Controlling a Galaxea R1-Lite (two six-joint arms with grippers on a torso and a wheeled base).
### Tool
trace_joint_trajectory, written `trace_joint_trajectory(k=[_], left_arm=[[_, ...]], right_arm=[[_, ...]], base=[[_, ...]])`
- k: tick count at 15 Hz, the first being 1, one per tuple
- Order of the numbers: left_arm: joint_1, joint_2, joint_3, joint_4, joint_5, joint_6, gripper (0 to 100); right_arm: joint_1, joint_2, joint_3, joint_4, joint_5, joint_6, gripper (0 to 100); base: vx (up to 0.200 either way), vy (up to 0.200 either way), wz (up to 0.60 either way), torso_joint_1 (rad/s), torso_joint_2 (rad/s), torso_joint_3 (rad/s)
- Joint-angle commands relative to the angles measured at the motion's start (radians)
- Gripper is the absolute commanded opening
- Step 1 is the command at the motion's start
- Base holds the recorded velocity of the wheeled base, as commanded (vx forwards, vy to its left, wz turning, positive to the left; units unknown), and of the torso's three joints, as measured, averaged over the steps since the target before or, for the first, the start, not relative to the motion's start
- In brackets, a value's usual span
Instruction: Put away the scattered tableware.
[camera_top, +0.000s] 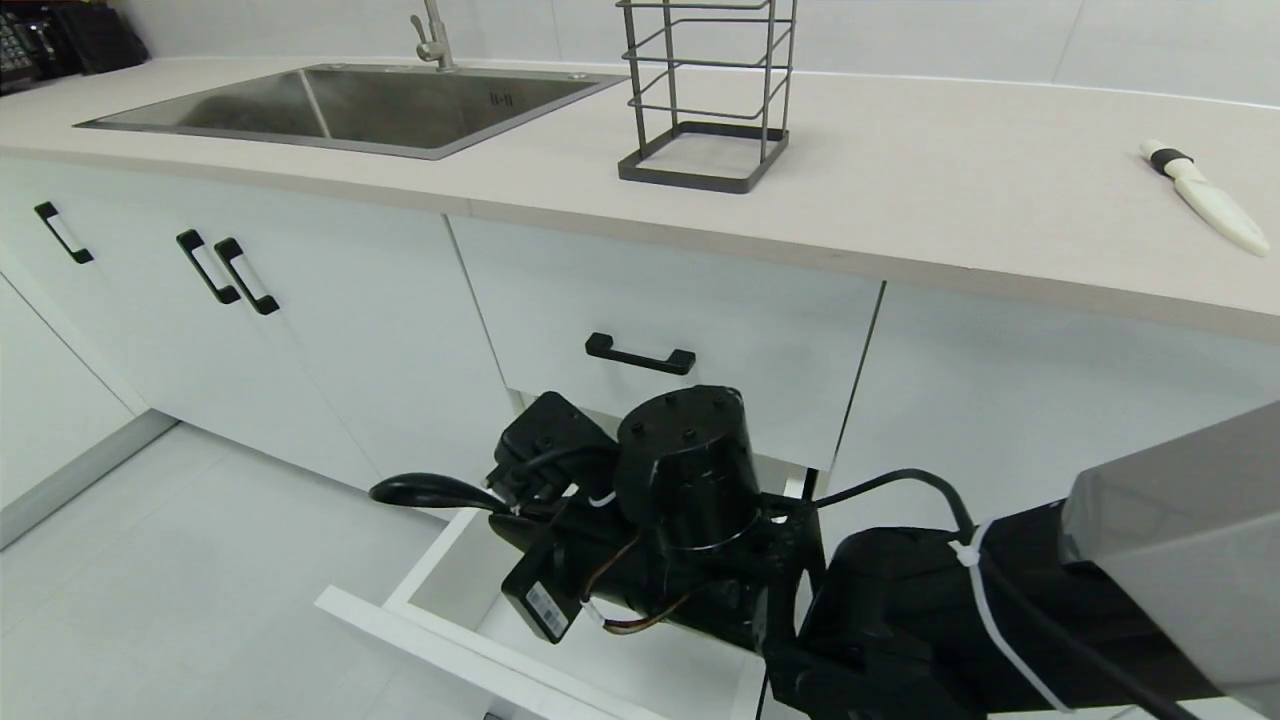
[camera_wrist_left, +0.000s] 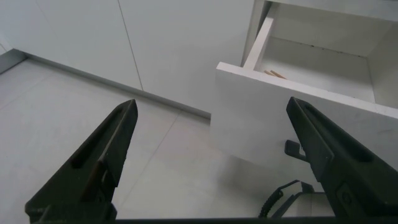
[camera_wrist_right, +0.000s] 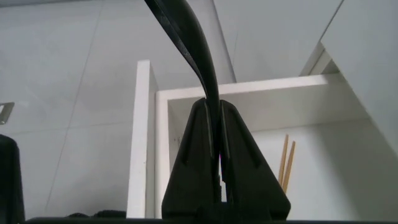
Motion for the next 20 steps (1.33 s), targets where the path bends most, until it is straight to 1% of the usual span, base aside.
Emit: trace_joint_trajectory(k=[1, 2, 5, 9, 14, 20], left_arm=[[0.0, 0.0, 0.0, 0.0, 0.001, 0.0, 100], [0.0, 0.0, 0.0, 0.0, 0.001, 0.0, 100], [0.0, 0.0, 0.0, 0.0, 0.001, 0.0, 100], [0.0, 0.0, 0.0, 0.0, 0.001, 0.0, 100], [0.0, 0.0, 0.0, 0.0, 0.001, 0.0, 100], [0.0, 0.0, 0.0, 0.0, 0.001, 0.0, 100]], right_arm=[[-0.007, 0.065, -0.044, 0.003, -0.002, -0.001, 0], [-0.016, 0.081, -0.07, 0.005, -0.004, -0.001, 0], [-0.024, 0.117, -0.113, 0.026, -0.056, -0.001, 0], [-0.073, 0.173, -0.118, 0.028, -0.111, -0.002, 0], [-0.084, 0.206, -0.118, 0.037, -0.139, -0.004, 0], [-0.113, 0.254, -0.119, 0.037, -0.147, -0.008, 0]], base=[[0.0, 0.0, 0.0, 0.0, 0.0, 0.0], [0.0, 0.0, 0.0, 0.0, 0.0, 0.0], [0.0, 0.0, 0.0, 0.0, 0.0, 0.0], [0.0, 0.0, 0.0, 0.0, 0.0, 0.0], [0.0, 0.0, 0.0, 0.0, 0.0, 0.0], [0.0, 0.0, 0.0, 0.0, 0.0, 0.0]])
